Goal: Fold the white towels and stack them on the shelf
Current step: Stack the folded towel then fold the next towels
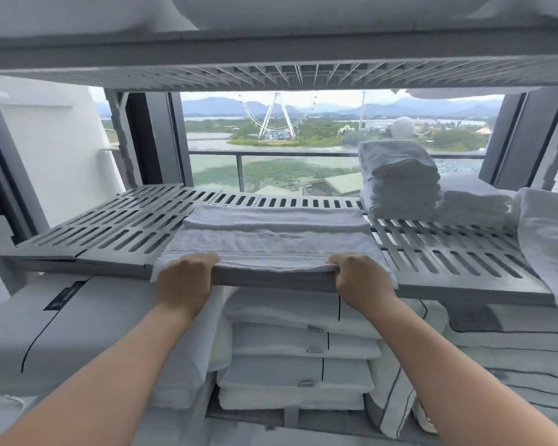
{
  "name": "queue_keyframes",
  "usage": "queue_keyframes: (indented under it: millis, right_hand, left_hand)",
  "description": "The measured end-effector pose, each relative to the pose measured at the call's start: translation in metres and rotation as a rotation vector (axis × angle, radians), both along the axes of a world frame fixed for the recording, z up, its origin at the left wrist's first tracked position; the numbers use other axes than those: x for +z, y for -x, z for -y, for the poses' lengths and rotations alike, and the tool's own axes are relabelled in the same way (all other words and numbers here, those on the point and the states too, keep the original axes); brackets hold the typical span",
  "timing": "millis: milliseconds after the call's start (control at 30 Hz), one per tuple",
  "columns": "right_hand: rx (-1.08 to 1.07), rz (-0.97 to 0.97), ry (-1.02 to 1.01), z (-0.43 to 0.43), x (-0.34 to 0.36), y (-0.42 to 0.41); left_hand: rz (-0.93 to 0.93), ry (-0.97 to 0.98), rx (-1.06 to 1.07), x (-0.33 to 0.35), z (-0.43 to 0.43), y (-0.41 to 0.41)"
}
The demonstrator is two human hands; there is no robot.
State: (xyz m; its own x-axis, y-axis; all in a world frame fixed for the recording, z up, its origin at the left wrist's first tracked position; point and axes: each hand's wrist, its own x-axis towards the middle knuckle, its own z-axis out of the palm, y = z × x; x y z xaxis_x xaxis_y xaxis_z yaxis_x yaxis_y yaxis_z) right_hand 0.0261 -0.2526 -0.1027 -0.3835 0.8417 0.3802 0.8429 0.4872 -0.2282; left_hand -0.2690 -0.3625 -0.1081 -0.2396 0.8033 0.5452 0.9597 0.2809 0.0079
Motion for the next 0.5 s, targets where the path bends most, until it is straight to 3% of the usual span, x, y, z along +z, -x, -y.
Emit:
queue_keyframes:
  millis: [300, 500]
  right_hand:
    - [-0.223, 0.05, -0.175, -0.037, 0.027, 0.015]
    - [-0.296, 0.088, -0.304, -0.1, 0.042, 0.045]
  left_hand:
    - [-0.032, -0.09, 0.088, 0.032, -0.044, 0.004]
    - [-0.084, -0.172, 0.032, 0.049, -0.112, 0.025]
